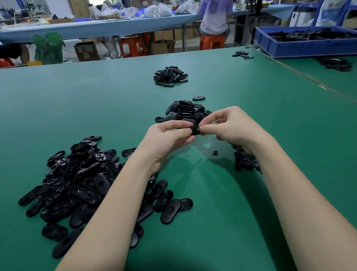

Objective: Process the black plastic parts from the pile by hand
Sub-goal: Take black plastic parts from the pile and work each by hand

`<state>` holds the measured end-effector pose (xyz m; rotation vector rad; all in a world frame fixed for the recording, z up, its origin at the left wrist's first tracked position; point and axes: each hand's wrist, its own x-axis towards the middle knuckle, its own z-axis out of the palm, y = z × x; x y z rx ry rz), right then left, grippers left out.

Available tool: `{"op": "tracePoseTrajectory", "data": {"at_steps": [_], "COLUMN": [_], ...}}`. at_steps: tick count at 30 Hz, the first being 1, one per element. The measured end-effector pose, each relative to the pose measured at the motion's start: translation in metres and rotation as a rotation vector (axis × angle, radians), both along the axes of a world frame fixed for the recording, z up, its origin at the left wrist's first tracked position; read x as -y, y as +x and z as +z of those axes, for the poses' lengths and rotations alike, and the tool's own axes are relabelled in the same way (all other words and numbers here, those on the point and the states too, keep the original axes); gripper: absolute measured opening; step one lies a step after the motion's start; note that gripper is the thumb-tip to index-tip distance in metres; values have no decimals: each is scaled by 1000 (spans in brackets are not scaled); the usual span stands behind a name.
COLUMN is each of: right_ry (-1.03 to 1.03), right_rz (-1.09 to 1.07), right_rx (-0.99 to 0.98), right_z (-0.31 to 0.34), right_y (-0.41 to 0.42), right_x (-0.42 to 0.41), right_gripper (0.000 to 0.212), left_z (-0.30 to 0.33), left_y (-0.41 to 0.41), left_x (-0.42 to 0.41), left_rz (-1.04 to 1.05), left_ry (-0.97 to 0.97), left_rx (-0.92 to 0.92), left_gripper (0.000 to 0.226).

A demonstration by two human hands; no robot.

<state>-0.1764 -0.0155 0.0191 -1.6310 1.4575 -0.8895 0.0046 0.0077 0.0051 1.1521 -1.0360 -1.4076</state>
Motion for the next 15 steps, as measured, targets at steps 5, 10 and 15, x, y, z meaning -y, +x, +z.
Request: {"op": "tracePoseTrajectory", "data": {"at_steps": [5,10,15], "right_ry": [28,56,70], "right_rz": [-27,-30,-63], "right_rx": [-11,32,20], "right_z": [-2,-2,-1], "right_y": [1,3,3], "right_x": [1,-2,-3], "right_gripper": [2,5,9], "left_z": [-1,-1,-2], "left_y": [-1,0,0], "left_x": [0,1,1], "left_rz": [-15,-17,-26], "left_ry": [-14,-29,-31], "left_rx": [10,35,77], "left_gripper": [17,16,14]}}
